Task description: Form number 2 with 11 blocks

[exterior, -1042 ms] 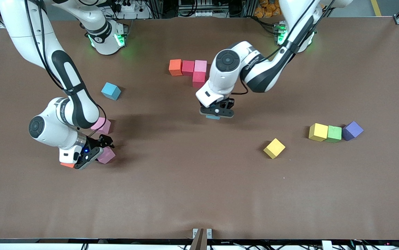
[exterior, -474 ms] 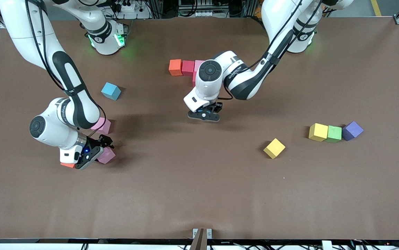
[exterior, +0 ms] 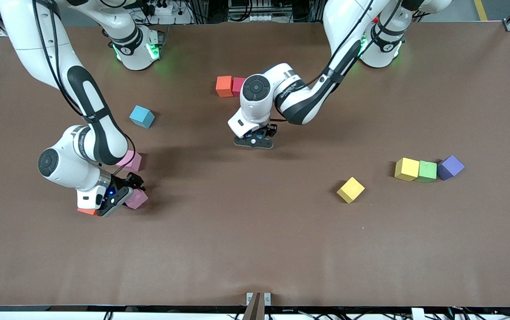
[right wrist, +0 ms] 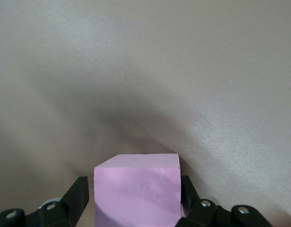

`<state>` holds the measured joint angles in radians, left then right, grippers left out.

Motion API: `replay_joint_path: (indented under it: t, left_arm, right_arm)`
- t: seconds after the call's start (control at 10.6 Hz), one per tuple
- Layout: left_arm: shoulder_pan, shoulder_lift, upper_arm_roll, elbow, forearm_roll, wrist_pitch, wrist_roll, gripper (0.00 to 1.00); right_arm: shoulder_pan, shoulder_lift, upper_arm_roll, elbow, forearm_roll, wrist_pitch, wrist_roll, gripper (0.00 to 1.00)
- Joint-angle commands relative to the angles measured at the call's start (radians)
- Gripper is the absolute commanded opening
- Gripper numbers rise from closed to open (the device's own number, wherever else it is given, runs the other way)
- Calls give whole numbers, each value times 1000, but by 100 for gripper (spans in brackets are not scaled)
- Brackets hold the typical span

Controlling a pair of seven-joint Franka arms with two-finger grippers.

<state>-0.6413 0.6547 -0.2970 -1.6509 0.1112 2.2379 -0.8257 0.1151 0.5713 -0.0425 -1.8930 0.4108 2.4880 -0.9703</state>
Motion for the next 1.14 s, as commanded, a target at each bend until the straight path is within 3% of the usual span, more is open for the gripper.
replay_joint_path:
  t: [0.0,0.28,0.66,1.04]
  left_arm:
    - [-27,26,9,26,-25,-17,-18,0]
    - [-32,26,3,26,-53,-17,-47,0]
    - [-60,28,4,14,-79,-18,-85,0]
    - [-60,28,3,-1,-79,-43,-144,0]
  right_arm:
    - [-14,1,10,2,25,-1,-44,69]
    - [-12,1,10,3,23,-3,-45,38]
    - [5,1,12,26,20,-15,-38,27]
    - [50,-10,12,66,25,-127,-24,27]
